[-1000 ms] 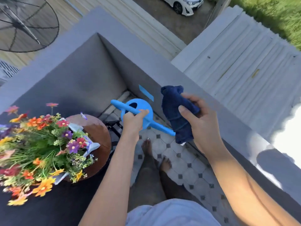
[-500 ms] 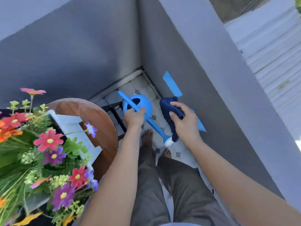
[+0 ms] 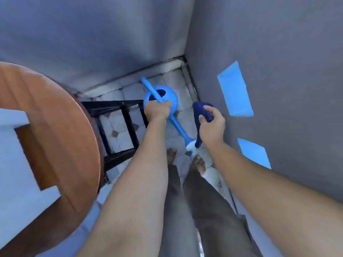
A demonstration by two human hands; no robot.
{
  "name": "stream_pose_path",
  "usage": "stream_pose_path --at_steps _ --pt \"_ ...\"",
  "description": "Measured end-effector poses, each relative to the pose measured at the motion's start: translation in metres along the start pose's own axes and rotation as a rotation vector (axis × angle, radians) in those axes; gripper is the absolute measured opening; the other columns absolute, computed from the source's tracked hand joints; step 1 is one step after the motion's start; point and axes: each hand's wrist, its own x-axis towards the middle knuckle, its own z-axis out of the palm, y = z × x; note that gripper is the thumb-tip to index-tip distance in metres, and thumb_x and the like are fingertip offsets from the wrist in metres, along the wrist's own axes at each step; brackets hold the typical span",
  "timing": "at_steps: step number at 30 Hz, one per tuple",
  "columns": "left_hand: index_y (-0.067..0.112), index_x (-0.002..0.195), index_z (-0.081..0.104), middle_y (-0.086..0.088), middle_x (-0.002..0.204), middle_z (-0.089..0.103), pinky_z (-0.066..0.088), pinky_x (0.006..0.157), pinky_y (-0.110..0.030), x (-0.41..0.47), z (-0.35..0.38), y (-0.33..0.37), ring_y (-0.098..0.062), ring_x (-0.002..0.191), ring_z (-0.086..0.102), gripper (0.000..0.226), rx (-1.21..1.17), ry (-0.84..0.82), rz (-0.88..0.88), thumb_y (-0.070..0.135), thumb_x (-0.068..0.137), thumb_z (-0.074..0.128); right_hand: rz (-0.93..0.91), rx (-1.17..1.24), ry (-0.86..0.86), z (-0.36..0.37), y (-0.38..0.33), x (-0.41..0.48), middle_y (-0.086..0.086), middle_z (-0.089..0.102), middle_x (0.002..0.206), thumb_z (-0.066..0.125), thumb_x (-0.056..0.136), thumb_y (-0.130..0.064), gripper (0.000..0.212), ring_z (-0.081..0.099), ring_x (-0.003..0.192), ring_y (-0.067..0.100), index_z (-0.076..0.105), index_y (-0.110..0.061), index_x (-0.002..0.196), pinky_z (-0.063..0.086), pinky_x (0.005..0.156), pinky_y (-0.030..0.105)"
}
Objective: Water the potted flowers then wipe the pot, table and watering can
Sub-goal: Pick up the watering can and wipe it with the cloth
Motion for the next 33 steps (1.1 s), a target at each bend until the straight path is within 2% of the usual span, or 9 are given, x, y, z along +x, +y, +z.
stream_pose_path --at_steps 3,7,13,18,24,27,29,31,33 --pt "0.005 0.092 0.071 -0.012 0.085 0.071 0.05 0.062 -0.03 0.024 0.023 -0.009 -0.03 0.084 0.07 0.025 0.03 -0.007 0.037 0.021 0.073 0.073 0.007 0.044 -0.038 0.017 0.015 0.023 -0.002 0.063 0.111 0.06 0.093 -0.004 0.032 0.059 0.102 0.015 0.064 -0.014 0.124 0.046 0.09 0.024" --pt "0.005 0.105 0.067 -0.009 0.103 0.072 0.052 0.066 -0.029 0.069 0.05 -0.024 -0.026 0.084 0.067 0.031 0.068 0.002 0.052 0.024 0.08 0.07 -0.006 0.13 -0.075 0.036 0.035 0.043 0.0 0.065 0.119 0.058 0.095 -0.004 0.034 0.061 0.106 0.017 0.062 -0.018 0.125 0.048 0.089 0.023" --pt "0.002 0.115 0.064 -0.01 0.114 0.069 0.057 0.08 -0.032 0.122 0.088 -0.051 -0.027 0.1 0.069 0.033 0.21 0.005 0.102 0.018 0.086 0.068 -0.014 0.186 -0.056 0.057 0.067 0.073 -0.006 0.066 0.119 0.061 0.095 -0.007 0.032 0.062 0.103 0.013 0.064 -0.024 0.122 0.044 0.071 0.009" --pt "0.002 0.115 0.065 -0.012 0.116 0.069 0.051 0.076 -0.03 0.151 0.1 -0.06 -0.028 0.102 0.068 0.031 0.266 0.009 0.124 0.018 0.089 0.067 -0.027 0.164 -0.016 0.073 0.087 0.094 -0.004 0.068 0.114 0.063 0.092 -0.004 0.031 0.065 0.101 0.015 0.066 -0.023 0.117 0.051 0.084 0.021" --pt "0.004 0.099 0.063 -0.012 0.104 0.068 0.05 0.073 -0.031 0.16 0.095 -0.069 -0.027 0.098 0.067 0.018 0.19 0.054 0.157 0.02 0.091 0.065 0.018 0.205 -0.066 0.091 0.086 0.105 -0.003 0.07 0.106 0.065 0.091 0.0 0.03 0.067 0.093 0.012 0.068 -0.017 0.115 0.049 0.066 0.005" --pt "0.008 0.081 0.059 -0.011 0.088 0.065 0.052 0.076 -0.033 0.143 0.087 -0.079 -0.028 0.087 0.066 0.02 -0.093 0.157 0.166 0.025 0.091 0.063 0.11 0.35 -0.15 0.098 0.071 0.107 0.001 0.072 0.111 0.063 0.091 0.001 0.029 0.07 0.098 0.018 0.066 -0.021 0.111 0.059 0.087 0.03" --pt "0.009 0.088 0.067 -0.014 0.091 0.07 0.052 0.07 -0.033 0.126 0.078 -0.088 -0.027 0.08 0.066 0.041 -0.38 -0.031 -0.003 0.05 0.086 0.062 0.217 0.474 -0.266 0.101 0.058 0.106 0.002 0.072 0.108 0.06 0.094 0.0 0.03 0.07 0.094 0.02 0.061 -0.024 0.111 0.059 0.089 0.043" --pt "0.012 0.116 0.07 -0.016 0.114 0.072 0.055 0.065 -0.033 0.107 0.066 -0.094 -0.027 0.085 0.068 0.071 -0.674 -0.412 -0.139 0.071 0.082 0.051 0.287 0.519 -0.406 0.101 0.047 0.104 0.001 0.071 0.106 0.058 0.098 -0.003 0.031 0.069 0.088 0.018 0.058 -0.025 0.119 0.059 0.08 0.043" --pt "0.014 0.13 0.063 -0.016 0.127 0.067 0.058 0.07 -0.035 0.099 0.056 -0.098 -0.027 0.093 0.069 0.081 -0.808 -0.549 -0.139 0.077 0.085 0.041 0.298 0.501 -0.535 0.101 0.039 0.103 0.003 0.071 0.116 0.056 0.099 -0.006 0.036 0.069 0.091 0.019 0.056 -0.022 0.131 0.06 0.076 0.041"
